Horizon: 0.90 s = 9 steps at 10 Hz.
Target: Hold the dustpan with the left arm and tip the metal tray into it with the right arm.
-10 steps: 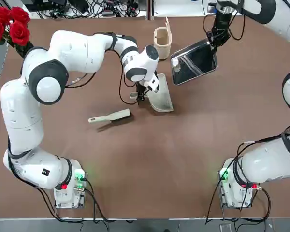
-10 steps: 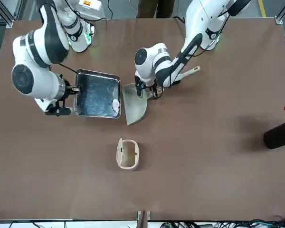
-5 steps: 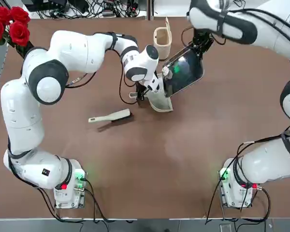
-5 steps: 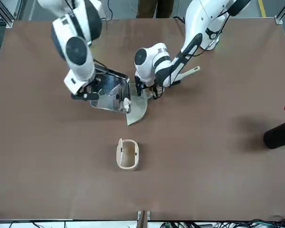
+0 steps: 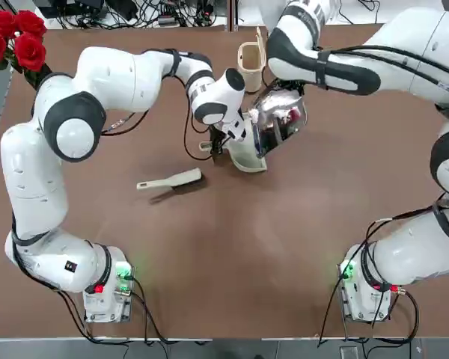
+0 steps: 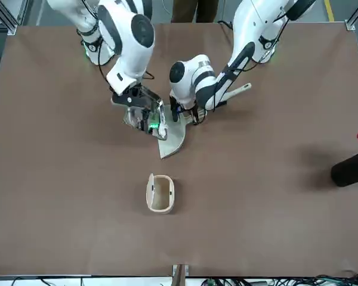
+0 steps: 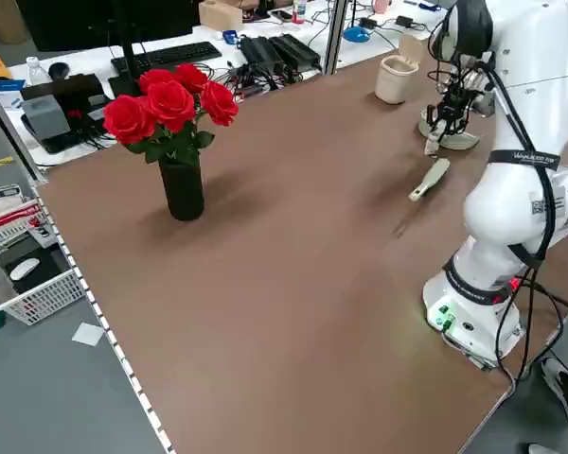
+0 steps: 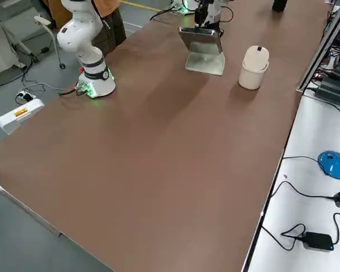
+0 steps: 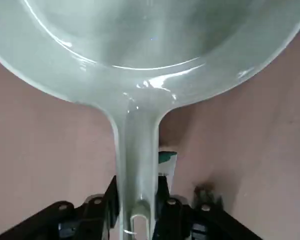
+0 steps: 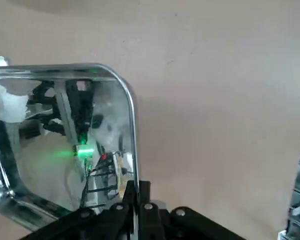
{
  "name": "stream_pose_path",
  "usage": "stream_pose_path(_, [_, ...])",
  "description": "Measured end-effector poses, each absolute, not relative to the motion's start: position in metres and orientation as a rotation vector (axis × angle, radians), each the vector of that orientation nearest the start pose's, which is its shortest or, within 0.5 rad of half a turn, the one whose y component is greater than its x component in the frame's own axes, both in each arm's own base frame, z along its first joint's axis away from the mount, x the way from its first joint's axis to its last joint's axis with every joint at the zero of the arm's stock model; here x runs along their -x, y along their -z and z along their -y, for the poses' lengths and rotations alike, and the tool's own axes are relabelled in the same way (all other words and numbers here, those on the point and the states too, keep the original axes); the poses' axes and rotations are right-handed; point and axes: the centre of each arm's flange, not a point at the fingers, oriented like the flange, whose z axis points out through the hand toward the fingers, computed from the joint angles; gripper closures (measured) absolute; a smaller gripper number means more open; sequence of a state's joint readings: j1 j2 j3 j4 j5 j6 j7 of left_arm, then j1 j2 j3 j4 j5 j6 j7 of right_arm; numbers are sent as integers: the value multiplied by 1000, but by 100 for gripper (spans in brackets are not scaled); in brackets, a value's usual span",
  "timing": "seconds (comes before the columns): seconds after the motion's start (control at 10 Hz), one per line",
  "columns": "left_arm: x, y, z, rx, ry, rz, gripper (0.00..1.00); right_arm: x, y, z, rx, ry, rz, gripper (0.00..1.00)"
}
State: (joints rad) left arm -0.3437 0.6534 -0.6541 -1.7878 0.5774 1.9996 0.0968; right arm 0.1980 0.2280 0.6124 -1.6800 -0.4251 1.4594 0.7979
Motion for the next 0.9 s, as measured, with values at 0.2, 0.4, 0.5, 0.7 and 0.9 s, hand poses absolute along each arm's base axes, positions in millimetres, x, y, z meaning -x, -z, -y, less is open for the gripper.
stream_pose_path(0.2, [-387,-227,489,2273,-284,-1851,68,-447,-461,-385,3708,-48,130,95])
stream_pose_path(0.4, [-388,-227,489,2274,-283,-1850,68,-450,-456,-405,3745,-9,110,95])
stream_pose_path(0.5, [-388,-227,489,2274,-283,-1850,68,-453,-454,-412,3751,31,91,95])
stream_pose_path(0.7, [-388,-227,489,2274,-283,-1850,68,-451,-456,-421,3750,60,66,95])
stream_pose_path(0.9, [-388,-227,489,2274,-283,-1849,68,-456,-460,-415,3740,32,90,95])
